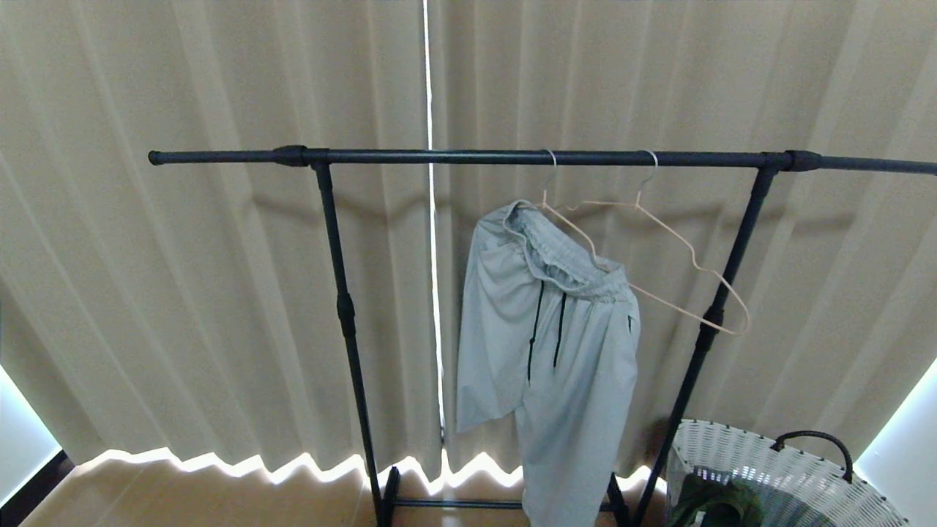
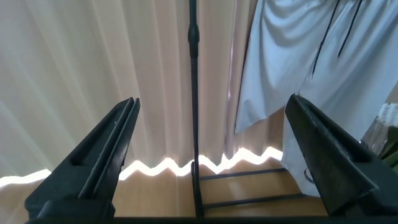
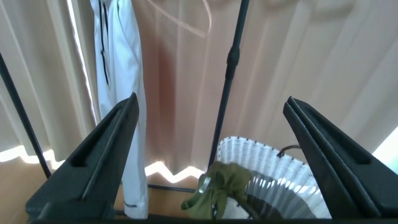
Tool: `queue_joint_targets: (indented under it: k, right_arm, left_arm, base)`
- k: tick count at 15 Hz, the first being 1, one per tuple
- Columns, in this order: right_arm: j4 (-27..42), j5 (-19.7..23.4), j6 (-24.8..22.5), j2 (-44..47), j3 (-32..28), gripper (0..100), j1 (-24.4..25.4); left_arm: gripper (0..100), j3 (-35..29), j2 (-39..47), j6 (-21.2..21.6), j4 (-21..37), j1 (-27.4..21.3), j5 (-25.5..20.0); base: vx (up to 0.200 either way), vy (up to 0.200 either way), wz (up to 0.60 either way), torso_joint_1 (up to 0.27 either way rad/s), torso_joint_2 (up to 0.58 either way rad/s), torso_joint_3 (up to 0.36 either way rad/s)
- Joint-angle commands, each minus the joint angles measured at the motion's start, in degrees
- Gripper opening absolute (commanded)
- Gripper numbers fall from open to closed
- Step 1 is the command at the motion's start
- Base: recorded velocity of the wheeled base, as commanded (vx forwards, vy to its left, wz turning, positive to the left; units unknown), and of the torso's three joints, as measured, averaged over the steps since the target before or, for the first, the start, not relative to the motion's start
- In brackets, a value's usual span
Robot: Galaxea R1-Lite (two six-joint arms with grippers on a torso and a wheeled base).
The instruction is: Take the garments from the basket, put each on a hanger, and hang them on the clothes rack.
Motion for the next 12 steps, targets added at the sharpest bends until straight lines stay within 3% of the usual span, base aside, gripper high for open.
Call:
queue_joint_targets:
  k: [1,12]
  right_arm:
    - [0.0,0.0,0.0,-0.1,0.0,100,0.0]
    - [0.0,0.0,0.1,-0.1,0.0,100,0.0]
  left_arm:
    - [100,0.0,0.1,0.0,0.0,0.0,0.0]
    - [100,0.0,0.1,-0.1,0.0,0.0,0.2]
  base:
    - [0.0,0.0,0.0,-0.217,0.51,0.286]
    - [0.0,0.0,0.0,-0.197,0.49,0.283]
